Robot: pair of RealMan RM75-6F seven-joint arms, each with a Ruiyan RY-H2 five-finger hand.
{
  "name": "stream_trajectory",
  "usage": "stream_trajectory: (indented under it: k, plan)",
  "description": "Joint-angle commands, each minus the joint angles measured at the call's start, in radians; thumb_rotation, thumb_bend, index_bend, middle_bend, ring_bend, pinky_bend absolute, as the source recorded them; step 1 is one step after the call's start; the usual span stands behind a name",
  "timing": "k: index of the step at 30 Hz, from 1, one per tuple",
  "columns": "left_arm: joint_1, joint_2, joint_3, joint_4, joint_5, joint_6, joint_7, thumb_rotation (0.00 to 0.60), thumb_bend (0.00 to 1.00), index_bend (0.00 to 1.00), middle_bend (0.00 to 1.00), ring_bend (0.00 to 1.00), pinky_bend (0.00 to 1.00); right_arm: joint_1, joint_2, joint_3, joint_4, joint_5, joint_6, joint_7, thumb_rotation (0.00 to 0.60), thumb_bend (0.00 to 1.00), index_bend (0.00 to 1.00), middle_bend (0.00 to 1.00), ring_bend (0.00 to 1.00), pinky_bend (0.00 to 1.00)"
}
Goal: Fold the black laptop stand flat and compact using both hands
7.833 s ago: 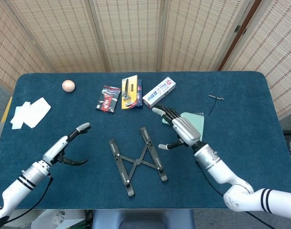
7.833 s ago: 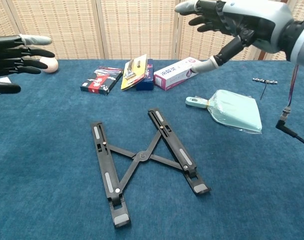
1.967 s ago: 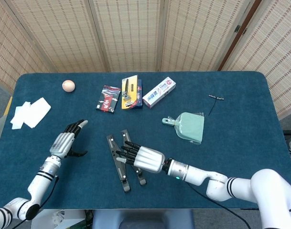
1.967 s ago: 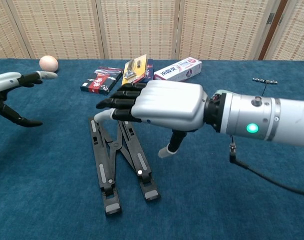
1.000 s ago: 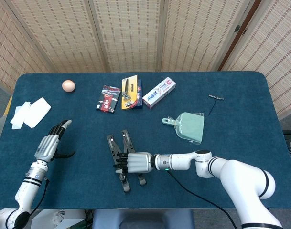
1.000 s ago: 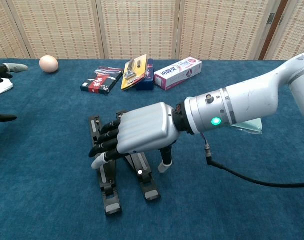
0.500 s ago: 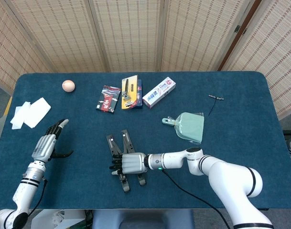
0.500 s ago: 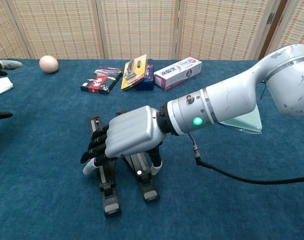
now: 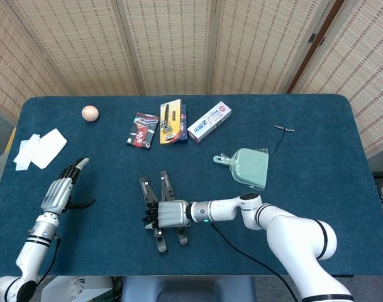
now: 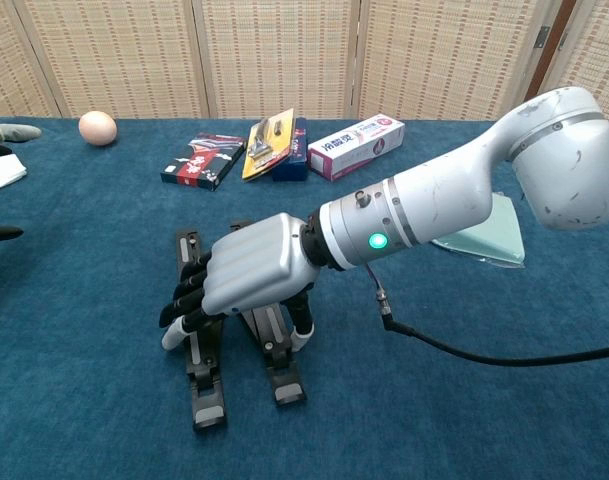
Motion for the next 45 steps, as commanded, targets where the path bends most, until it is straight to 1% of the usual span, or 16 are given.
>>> stream_trajectory:
  k: [1, 8, 14, 19, 23, 30, 38, 45]
  plan:
    - [0.001, -0.001, 0.0, 0.001, 0.002, -0.001, -0.003, 0.6, 0.17, 0.0, 0.0, 0.0, 0.0, 0.006, -0.005, -0.003, 0.007, 0.001, -0.002, 0.002, 0.6, 0.16, 0.0, 0.11, 0.0, 0.0]
    - [0.005, -0.001, 0.0, 0.004, 0.006, -0.001, -0.008, 0.6, 0.17, 0.0, 0.0, 0.0, 0.0, 0.015, -0.017, 0.001, 0.023, 0.016, 0.0, 0.008, 0.6, 0.2, 0.0, 0.26, 0.0, 0.0]
    - [0.006, -0.004, 0.001, 0.006, 0.01, -0.002, -0.009, 0.6, 0.17, 0.0, 0.0, 0.0, 0.0, 0.015, -0.025, 0.001, 0.034, 0.026, 0.009, 0.011, 0.6, 0.24, 0.0, 0.33, 0.0, 0.0]
    - [0.007, -0.003, 0.0, 0.004, 0.012, -0.002, -0.009, 0.6, 0.17, 0.0, 0.0, 0.0, 0.0, 0.01, -0.04, 0.0, 0.054, 0.03, 0.027, 0.016, 0.6, 0.25, 0.0, 0.41, 0.0, 0.0]
    - [0.009, -0.003, 0.001, 0.005, 0.013, -0.003, -0.01, 0.6, 0.17, 0.0, 0.0, 0.0, 0.0, 0.007, -0.05, -0.004, 0.069, 0.028, 0.04, 0.021, 0.6, 0.25, 0.0, 0.46, 0.0, 0.0]
    - [0.01, -0.004, 0.001, 0.007, 0.015, -0.005, -0.014, 0.6, 0.17, 0.0, 0.0, 0.0, 0.0, -0.004, -0.071, -0.005, 0.105, 0.029, 0.072, 0.025, 0.6, 0.26, 0.0, 0.56, 0.1, 0.0]
    - [0.011, -0.006, 0.002, 0.013, 0.018, -0.008, -0.021, 0.6, 0.17, 0.0, 0.0, 0.0, 0.0, -0.022, -0.092, -0.003, 0.134, 0.037, 0.094, 0.016, 0.6, 0.27, 0.0, 0.63, 0.19, 0.0]
    - [0.011, -0.008, 0.003, 0.017, 0.021, -0.01, -0.026, 0.6, 0.17, 0.0, 0.0, 0.0, 0.0, -0.034, -0.099, -0.002, 0.147, 0.042, 0.113, 0.014, 0.6, 0.28, 0.0, 0.66, 0.23, 0.0]
